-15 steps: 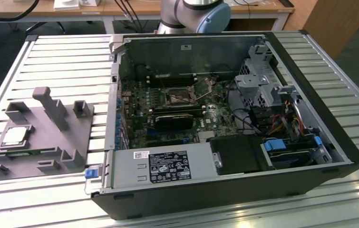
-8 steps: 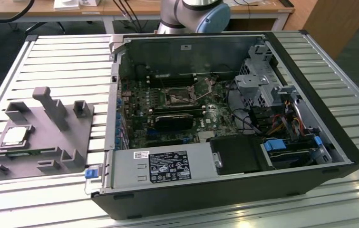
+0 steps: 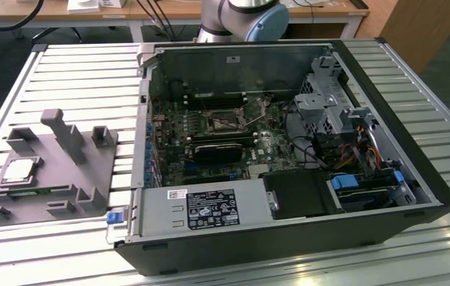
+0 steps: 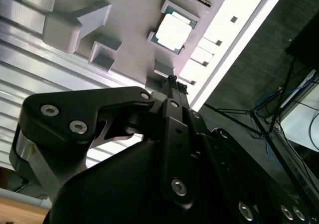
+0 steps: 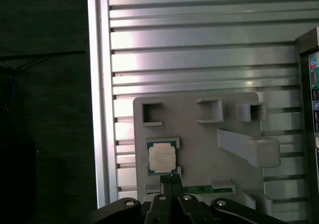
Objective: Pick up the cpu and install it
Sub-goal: 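Pick up the cpu and move it towards the insertion slot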
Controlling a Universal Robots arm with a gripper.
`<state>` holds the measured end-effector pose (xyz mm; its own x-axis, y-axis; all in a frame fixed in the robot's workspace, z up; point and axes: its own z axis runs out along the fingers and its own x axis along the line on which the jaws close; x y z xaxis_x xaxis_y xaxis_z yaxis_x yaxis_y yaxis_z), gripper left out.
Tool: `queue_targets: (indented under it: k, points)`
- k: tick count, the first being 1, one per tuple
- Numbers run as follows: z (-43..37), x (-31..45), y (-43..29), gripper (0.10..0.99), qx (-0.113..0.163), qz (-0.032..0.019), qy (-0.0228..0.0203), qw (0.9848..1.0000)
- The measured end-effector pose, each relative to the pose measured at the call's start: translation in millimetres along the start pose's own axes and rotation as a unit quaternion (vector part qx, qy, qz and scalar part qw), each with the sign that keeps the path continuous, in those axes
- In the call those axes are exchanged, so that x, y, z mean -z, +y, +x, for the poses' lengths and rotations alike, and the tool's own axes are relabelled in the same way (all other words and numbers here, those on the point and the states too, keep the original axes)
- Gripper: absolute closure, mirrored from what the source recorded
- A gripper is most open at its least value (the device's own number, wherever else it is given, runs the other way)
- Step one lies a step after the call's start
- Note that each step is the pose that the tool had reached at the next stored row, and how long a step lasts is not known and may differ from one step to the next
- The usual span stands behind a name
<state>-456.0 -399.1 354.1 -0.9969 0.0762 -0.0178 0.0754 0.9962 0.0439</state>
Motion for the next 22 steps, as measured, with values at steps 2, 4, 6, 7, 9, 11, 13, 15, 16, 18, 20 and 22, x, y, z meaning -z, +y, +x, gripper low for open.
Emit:
queue_targets:
  k: [2,4,6,7,9,11,13,15,16,18,20,22]
  points:
    - [0.0,-0.6,0.0,0.98,0.0,0.0,0.0,1.0]
    - [0.2,-1.4,-0.4,0.98,0.0,0.0,0.0,1.0]
    - [0.0,-2.6,-1.6,0.98,0.0,0.0,0.0,1.0]
    - [0.0,-3.5,-2.0,0.98,0.0,-0.0001,-0.0001,1.0]
    - [0.0,-5.8,-3.2,0.98,0.0,0.0,0.0,1.0]
    - [0.0,-9.3,-4.3,0.98,0.0,0.0,0.0,1.0]
    - [0.0,-12.9,-5.0,0.98,0.0,0.0,0.0,1.0]
    - [-0.2,-16.3,-7.4,0.98,0.0,-0.0001,0.0,1.0]
    - [-0.4,-18.1,-9.2,0.98,0.0,-0.0003,0.0001,1.0]
    - [-0.7,-21.7,-12.4,0.98,0.0,-0.0007,0.0,1.0]
    - [-1.0,-25.2,-14.7,0.922,0.001,-0.0008,0.0001,1.0]
    - [-1.9,-28.8,-16.5,0.855,0.001,-0.0009,0.0001,1.0]
